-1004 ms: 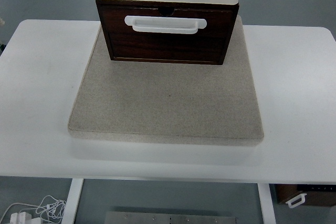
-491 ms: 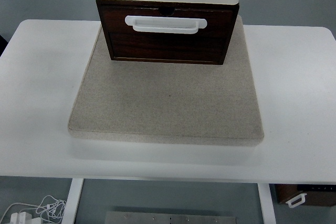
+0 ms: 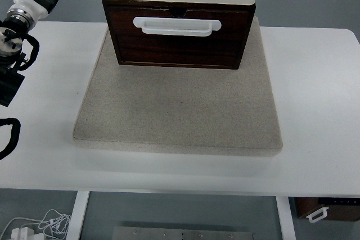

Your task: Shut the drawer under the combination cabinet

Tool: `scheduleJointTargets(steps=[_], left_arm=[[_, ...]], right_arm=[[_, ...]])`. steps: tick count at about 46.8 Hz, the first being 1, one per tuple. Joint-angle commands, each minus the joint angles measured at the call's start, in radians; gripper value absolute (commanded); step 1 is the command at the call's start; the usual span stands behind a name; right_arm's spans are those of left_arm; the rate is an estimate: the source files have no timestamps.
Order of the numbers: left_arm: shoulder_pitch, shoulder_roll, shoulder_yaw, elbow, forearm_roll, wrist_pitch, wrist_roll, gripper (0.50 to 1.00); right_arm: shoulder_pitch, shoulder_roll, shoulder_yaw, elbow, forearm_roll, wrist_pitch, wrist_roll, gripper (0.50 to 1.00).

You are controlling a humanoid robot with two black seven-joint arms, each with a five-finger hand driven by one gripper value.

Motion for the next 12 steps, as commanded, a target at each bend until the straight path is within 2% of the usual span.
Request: scheduleJointTargets(steps=[1, 12], left_arm=[[0.0, -0.01, -0.001, 0.001, -0.017, 0.001, -0.013, 1.0], [0.002, -0.013, 0.002, 0.036, -0.1, 0.0, -0.02, 1.0]], right_arm=[[-0.001, 0.0, 0.003, 0.001, 0.0, 0.001, -0.001, 0.952], [0.001, 0.0, 0.006, 0.0, 0.003, 0.003, -0.001, 0.952]])
